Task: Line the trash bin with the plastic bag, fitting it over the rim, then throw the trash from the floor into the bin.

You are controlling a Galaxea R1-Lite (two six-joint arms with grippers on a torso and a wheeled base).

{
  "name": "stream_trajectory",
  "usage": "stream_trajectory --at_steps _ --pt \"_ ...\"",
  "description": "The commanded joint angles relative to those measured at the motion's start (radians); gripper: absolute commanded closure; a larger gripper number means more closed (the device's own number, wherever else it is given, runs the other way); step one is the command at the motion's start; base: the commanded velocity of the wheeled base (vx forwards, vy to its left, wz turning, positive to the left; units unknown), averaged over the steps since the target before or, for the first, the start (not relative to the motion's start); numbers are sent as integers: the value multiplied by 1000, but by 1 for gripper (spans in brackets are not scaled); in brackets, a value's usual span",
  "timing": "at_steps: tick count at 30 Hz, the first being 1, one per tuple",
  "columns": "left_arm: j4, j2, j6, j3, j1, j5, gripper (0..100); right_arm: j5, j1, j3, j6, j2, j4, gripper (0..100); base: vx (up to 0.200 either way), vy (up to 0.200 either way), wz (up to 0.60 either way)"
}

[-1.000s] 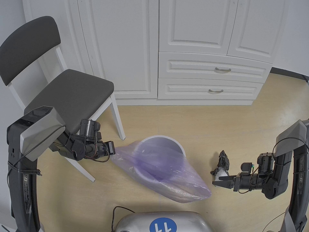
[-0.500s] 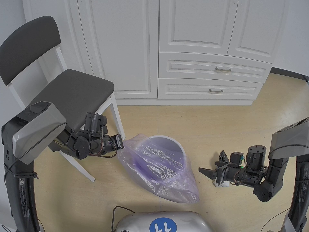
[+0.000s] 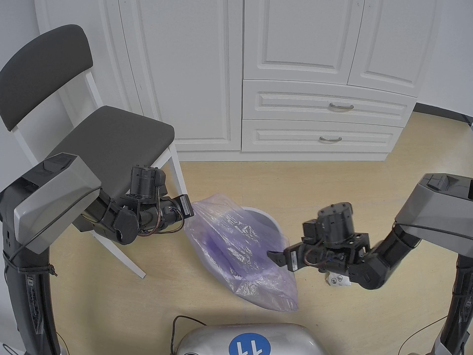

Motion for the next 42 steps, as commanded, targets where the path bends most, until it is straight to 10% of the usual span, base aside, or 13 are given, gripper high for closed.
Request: stream_trajectory --at_steps 1,26,27,42 --pt "-45 3 -24 -2 -2 10 100 -166 156 -362 -116 124 260 0 0 0 0" --pt "-68 -6 -32 7 -1 11 100 -126 99 -698 -159 399 466 0 0 0 0" --pt "-68 -6 -32 6 1 10 100 -126 98 -702 -158 396 466 100 0 0 0" --pt "-111 71 -33 -13 4 10 100 -126 -19 -796 -156 334 470 100 0 0 0"
